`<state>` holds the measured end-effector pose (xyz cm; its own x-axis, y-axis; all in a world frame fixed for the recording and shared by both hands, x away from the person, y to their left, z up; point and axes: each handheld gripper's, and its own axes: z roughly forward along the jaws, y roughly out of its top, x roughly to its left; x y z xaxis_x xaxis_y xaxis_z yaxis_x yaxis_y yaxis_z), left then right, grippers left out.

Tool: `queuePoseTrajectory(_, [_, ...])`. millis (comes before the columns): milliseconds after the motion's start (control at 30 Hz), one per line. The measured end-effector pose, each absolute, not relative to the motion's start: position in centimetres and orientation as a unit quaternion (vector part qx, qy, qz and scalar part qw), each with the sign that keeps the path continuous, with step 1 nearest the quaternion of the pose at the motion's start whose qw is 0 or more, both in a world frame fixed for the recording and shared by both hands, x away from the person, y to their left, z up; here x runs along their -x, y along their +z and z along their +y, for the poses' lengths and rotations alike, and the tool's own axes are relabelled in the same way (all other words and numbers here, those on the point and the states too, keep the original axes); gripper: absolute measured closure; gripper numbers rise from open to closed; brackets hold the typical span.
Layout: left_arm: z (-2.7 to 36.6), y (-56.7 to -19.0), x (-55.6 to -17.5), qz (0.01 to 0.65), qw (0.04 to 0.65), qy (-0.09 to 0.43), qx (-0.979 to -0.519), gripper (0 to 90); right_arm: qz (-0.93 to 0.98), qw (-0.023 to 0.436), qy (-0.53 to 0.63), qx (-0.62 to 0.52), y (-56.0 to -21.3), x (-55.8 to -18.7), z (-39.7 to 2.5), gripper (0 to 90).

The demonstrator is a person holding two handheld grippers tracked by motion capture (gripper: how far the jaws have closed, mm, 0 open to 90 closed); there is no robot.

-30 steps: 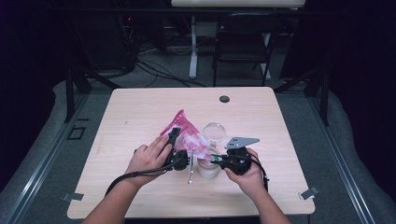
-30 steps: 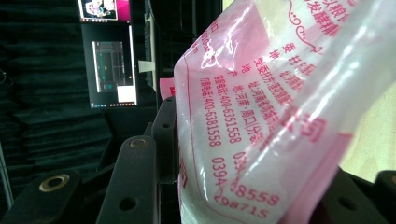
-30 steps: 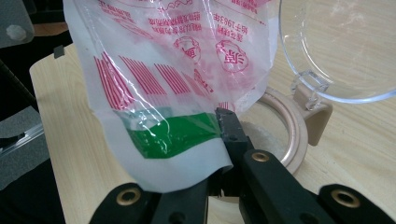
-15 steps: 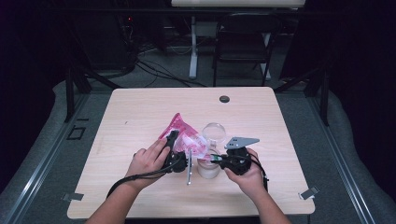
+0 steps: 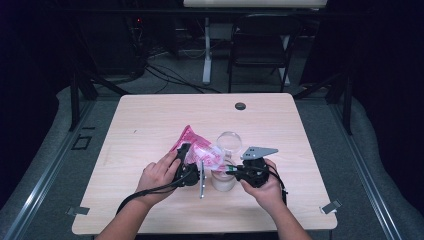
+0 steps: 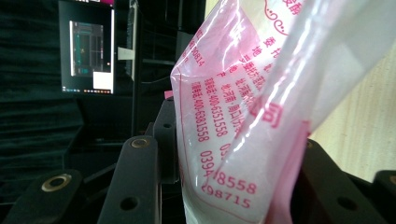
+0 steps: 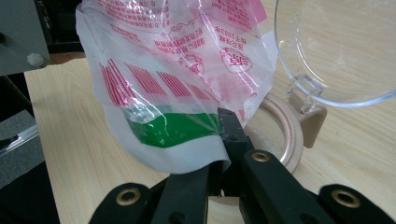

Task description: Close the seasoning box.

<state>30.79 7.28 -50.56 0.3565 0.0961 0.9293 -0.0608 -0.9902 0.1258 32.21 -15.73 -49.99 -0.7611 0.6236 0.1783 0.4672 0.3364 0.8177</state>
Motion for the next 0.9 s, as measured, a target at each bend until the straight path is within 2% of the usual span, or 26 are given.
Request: queuePoseTrajectory(900, [7.7,-52.2,-30.2,0.057,0.094,0.547,-0.83,63.3,0.81,0.094,0.473,-0.333,-49.9,-32.0,-15.5,89.9])
